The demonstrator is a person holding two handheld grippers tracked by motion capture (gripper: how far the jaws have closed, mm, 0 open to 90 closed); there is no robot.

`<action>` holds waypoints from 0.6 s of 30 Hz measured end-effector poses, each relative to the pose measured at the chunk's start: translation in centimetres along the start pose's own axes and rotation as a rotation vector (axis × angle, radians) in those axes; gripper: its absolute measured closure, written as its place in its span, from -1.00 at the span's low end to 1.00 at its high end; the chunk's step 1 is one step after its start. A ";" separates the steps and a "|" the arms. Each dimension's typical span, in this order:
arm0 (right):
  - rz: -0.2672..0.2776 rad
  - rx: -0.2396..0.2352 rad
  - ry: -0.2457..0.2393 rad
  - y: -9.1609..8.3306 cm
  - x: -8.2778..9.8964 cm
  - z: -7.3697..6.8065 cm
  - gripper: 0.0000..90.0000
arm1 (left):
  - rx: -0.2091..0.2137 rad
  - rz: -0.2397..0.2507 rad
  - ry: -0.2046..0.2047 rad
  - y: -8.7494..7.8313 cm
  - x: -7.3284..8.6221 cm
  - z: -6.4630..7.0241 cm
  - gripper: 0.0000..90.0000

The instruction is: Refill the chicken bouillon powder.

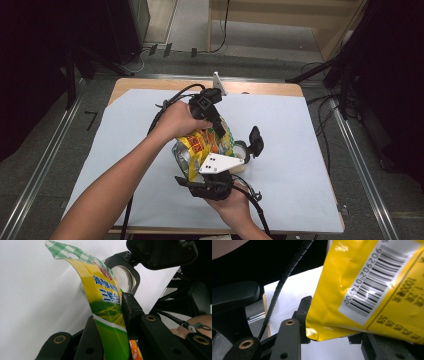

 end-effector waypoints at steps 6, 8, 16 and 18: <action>-0.004 -0.003 0.004 0.0 0.0 -0.1 0.42 | 0.000 0.000 -0.001 0.0 0.0 0.0 0.80; -0.003 -0.004 0.004 0.0 0.0 -0.1 0.42 | 0.001 -0.005 0.001 -0.1 0.1 -0.1 0.80; 0.000 0.000 0.001 0.0 0.0 0.0 0.42 | 0.002 -0.004 -0.001 0.0 0.0 0.0 0.80; 0.000 -0.002 0.003 0.0 0.0 0.0 0.42 | 0.003 -0.002 0.000 0.0 0.0 0.0 0.80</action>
Point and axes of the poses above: each handheld gripper's, and its own axes: y roughly forward along the jaws, x roughly out of its underside, z roughly to its right, the point moved 8 cm from there along y, roughly forward along the jaws, and after that the axes turned 4 degrees about x, right-handed, at the moved point
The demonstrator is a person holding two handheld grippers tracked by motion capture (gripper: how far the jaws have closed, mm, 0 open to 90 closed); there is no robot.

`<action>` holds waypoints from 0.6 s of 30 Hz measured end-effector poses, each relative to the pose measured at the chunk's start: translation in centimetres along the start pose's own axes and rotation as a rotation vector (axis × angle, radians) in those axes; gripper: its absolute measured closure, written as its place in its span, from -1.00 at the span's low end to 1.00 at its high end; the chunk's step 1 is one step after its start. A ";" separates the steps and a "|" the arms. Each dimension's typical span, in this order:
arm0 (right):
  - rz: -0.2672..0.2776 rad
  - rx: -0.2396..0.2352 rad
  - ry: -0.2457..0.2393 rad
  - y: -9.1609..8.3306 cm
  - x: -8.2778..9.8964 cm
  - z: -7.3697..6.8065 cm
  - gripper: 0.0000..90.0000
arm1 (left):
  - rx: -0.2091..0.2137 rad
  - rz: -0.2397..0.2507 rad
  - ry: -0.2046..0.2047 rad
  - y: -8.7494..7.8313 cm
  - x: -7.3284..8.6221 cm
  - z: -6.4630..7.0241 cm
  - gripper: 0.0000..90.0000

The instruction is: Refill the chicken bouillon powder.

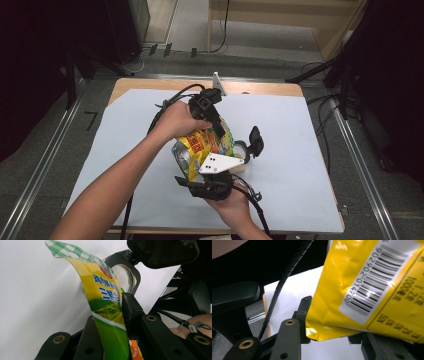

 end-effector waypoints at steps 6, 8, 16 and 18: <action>0.009 0.004 0.003 0.1 -0.1 0.0 0.42 | 0.001 0.009 -0.001 -0.1 -0.1 0.0 0.80; 0.012 0.006 0.004 0.1 -0.2 0.0 0.42 | 0.002 0.006 0.005 -0.2 0.0 -0.1 0.80; 0.014 0.012 0.002 0.2 -0.3 0.0 0.42 | 0.002 0.009 0.008 -0.2 -0.1 0.0 0.80; 0.013 0.011 0.001 0.1 -0.3 0.0 0.42 | 0.002 0.009 0.008 -0.2 -0.1 0.0 0.80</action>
Point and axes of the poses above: each handheld gripper's, and its own axes: y roughly forward along the jaws, x roughly out of its underside, z roughly to its right, the point moved 8 cm from there along y, roughly forward along the jaws, and after that the axes turned 4 degrees about x, right-handed, at the moved point
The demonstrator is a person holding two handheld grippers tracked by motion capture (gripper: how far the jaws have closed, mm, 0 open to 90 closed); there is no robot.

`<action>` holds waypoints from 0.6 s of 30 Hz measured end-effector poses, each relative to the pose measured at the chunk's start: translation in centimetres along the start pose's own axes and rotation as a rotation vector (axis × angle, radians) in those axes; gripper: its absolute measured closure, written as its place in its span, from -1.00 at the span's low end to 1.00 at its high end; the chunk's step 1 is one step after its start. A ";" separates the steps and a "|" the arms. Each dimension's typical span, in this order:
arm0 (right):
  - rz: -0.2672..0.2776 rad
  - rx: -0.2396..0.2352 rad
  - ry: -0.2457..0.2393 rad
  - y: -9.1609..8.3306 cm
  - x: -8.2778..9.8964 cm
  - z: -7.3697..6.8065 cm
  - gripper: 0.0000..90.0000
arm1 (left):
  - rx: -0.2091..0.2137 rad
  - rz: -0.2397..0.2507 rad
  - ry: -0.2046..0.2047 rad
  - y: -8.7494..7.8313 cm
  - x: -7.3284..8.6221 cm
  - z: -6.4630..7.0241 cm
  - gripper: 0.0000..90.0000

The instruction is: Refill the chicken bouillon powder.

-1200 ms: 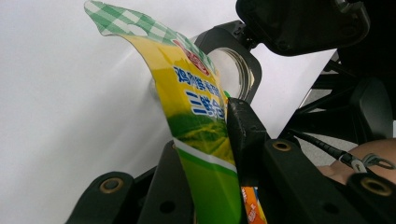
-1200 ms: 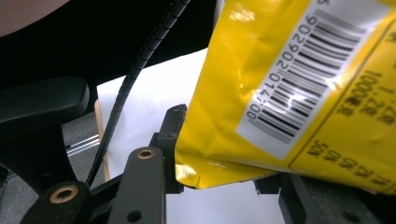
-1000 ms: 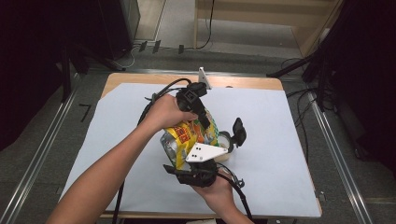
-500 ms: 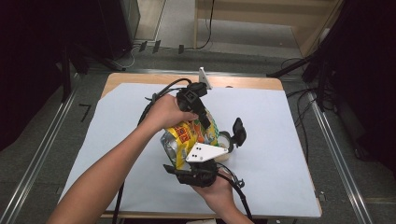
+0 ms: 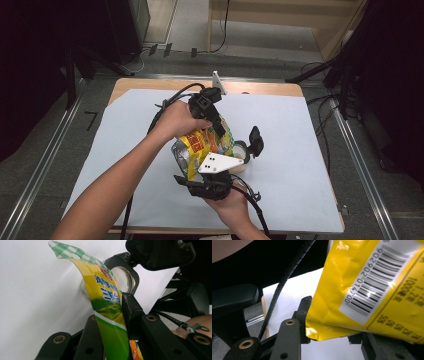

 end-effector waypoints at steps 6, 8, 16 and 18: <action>0.000 0.000 0.000 0.0 0.0 0.0 0.42 | 0.000 -0.002 -0.002 0.0 0.0 0.0 0.80; -0.001 0.000 0.000 0.0 0.0 0.0 0.42 | 0.000 -0.004 0.001 0.0 0.0 0.0 0.80; -0.001 0.002 0.002 0.0 0.0 0.0 0.42 | 0.003 0.005 -0.007 0.0 -0.1 0.2 0.80; -0.001 0.002 0.000 0.0 0.0 0.0 0.42 | 0.002 0.005 -0.006 0.0 -0.1 0.1 0.80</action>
Point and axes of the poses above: each handheld gripper's, and its own axes: y roughly forward along the jaws, x roughly out of its underside, z roughly to its right, the point moved 8 cm from there along y, roughly forward along the jaws, and after that the axes turned 4 degrees about x, right-handed, at the moved point
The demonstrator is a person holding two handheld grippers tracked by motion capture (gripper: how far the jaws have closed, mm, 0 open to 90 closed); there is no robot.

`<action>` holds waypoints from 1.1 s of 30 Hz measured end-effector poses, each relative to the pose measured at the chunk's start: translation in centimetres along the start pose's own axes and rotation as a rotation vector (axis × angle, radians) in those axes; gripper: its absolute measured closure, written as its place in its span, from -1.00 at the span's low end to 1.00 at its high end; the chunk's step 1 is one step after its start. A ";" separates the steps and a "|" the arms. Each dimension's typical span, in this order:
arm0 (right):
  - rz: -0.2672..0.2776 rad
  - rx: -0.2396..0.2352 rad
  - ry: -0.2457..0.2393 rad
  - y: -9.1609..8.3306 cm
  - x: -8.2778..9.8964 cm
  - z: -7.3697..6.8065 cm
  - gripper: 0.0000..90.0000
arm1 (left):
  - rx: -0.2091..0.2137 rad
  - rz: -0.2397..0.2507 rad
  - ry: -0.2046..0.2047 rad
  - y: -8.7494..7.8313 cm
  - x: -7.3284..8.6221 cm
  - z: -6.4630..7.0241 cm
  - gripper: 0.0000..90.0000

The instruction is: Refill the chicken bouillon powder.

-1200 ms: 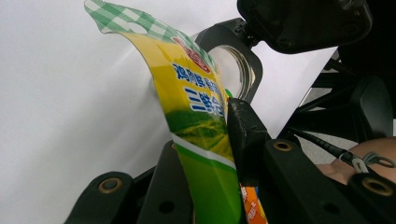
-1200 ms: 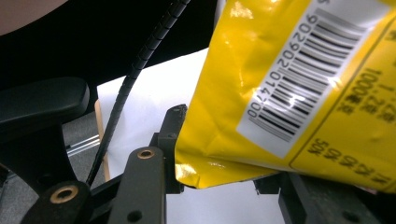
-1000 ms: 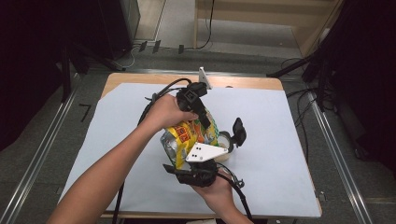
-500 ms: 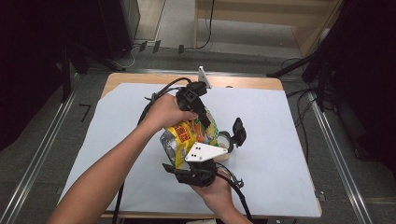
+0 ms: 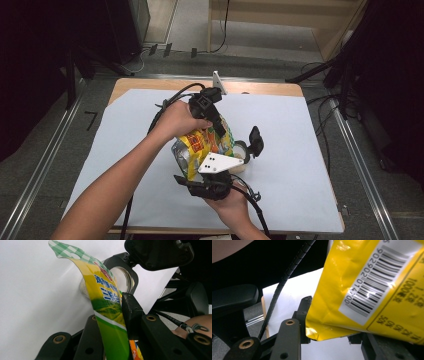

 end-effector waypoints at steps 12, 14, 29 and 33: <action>-0.001 0.002 -0.002 0.0 0.0 0.0 0.42 | 0.002 0.002 0.001 0.1 0.0 0.1 0.80; -0.001 0.002 -0.002 0.0 0.0 0.0 0.42 | 0.002 0.001 0.002 0.1 0.0 0.1 0.80; 0.000 0.000 -0.002 0.0 0.1 0.0 0.43 | 0.003 -0.001 0.006 0.1 0.0 0.1 0.81; 0.000 -0.001 0.001 0.0 0.1 0.0 0.43 | 0.004 -0.001 0.005 0.1 0.0 0.1 0.80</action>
Point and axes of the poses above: each handheld gripper's, and its own axes: y roughly forward along the jaws, x roughly out of its underside, z roughly to its right, the point moved 8 cm from there along y, roughly forward along the jaws, and after that the axes turned 4 degrees about x, right-handed, at the moved point
